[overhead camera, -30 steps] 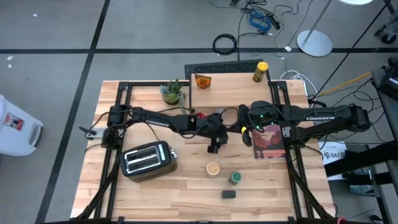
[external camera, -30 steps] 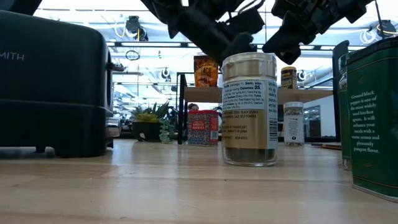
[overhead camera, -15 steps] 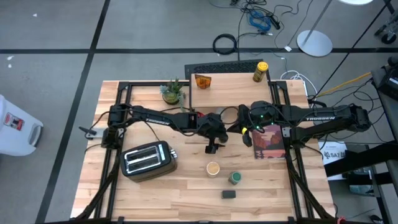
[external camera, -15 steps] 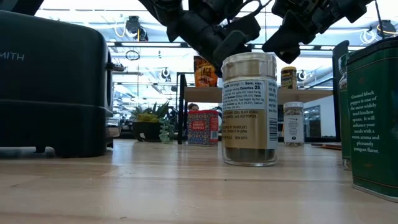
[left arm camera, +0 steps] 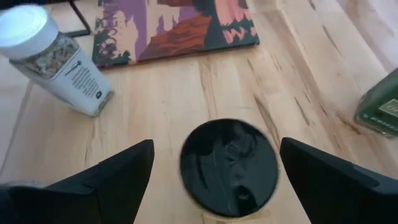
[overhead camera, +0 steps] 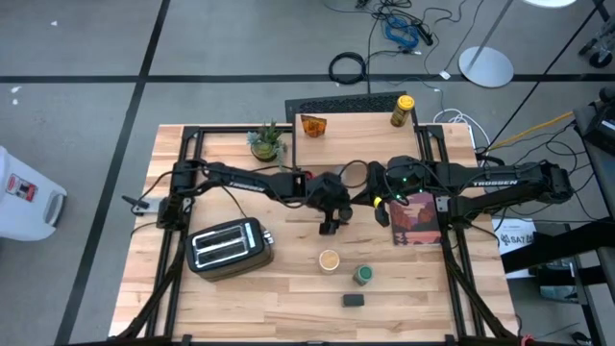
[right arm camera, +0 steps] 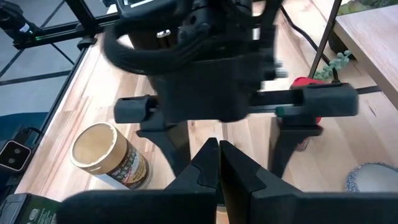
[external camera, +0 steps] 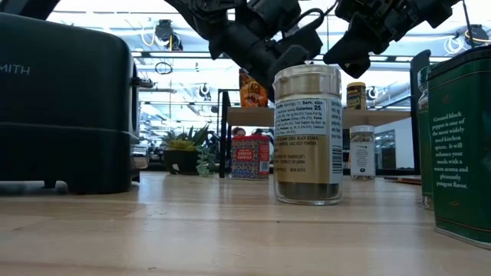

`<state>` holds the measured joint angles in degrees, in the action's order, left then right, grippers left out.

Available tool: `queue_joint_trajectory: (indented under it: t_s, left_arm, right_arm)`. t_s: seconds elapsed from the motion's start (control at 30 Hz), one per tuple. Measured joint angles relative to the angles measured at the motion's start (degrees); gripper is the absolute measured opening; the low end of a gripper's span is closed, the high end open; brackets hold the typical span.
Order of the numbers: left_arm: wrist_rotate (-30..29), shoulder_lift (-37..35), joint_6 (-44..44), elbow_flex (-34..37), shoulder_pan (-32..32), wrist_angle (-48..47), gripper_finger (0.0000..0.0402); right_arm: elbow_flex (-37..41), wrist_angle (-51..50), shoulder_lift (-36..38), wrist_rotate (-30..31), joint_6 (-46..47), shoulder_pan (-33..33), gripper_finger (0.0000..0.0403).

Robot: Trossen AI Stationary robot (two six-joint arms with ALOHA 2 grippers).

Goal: Shelf spices
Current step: Put the black seasoning bottle on the shelf

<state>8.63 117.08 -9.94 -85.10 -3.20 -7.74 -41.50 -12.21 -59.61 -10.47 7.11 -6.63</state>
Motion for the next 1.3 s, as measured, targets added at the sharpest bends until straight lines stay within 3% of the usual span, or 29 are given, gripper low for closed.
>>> queue_joint_trajectory:
  t_s: [0.2, 0.67, 1.07, 1.3]
  left_arm:
    - [2.13, 0.13, 0.58, 0.0, -0.81, -1.23, 0.0336]
    - [2.26, 0.13, -1.82, 0.0, -0.81, -1.69, 0.0208]
    - [1.67, -0.81, -2.84, -0.02, -0.81, -2.93, 0.0205]
    - [0.93, -2.33, -2.99, -0.72, -0.79, -5.61, 0.0204]
  right_arm:
    - [0.0, -0.07, -0.02, -0.01, 0.15, 0.02, 0.0]
    - [0.0, -0.13, 0.0, -0.03, 0.04, 0.04, 0.0]
    - [0.0, -2.1, 0.41, 1.6, 0.15, 0.04, 0.0]
    - [0.0, -5.96, 5.65, 3.55, 1.39, 0.0, 0.0]
